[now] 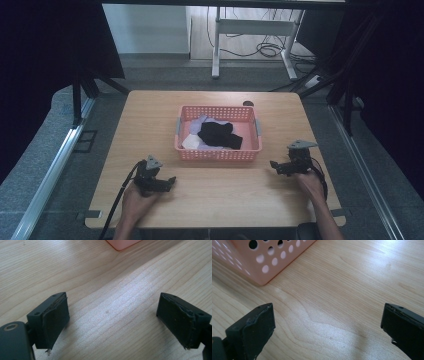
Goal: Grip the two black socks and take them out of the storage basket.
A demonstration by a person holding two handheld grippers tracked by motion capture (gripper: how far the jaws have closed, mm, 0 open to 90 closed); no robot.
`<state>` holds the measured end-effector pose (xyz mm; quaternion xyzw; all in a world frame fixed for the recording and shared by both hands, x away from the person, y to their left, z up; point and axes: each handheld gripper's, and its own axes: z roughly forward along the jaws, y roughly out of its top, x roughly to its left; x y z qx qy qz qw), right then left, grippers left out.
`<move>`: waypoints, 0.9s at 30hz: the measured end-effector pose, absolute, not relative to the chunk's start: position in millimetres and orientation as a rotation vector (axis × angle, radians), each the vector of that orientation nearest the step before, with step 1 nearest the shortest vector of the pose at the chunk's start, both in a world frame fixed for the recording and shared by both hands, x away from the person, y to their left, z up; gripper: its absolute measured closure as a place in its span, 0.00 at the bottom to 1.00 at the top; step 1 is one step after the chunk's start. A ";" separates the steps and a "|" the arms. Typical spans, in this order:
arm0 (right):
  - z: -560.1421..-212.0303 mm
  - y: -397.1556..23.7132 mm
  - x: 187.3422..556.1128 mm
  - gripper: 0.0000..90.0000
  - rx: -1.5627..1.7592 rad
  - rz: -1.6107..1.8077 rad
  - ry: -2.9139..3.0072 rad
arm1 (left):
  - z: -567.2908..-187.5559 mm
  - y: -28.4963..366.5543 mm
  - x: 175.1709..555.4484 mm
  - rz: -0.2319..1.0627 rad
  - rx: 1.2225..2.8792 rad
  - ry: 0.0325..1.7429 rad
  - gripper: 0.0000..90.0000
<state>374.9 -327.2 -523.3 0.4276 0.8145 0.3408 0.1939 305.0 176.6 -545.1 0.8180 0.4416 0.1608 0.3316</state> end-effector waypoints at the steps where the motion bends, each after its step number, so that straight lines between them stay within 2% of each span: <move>1: -522.7 -326.7 374.9 0.00 1.199 0.962 2.290 | -545.0 176.7 305.0 0.420 2.139 1.153 0.12; 12: -506.4 -321.7 376.9 0.00 1.184 1.048 2.297 | -545.1 176.6 305.0 0.418 2.138 1.153 0.12; 27: -467.3 -306.6 388.4 0.01 1.165 1.108 2.352 | -545.0 176.8 305.0 0.418 2.142 1.152 0.12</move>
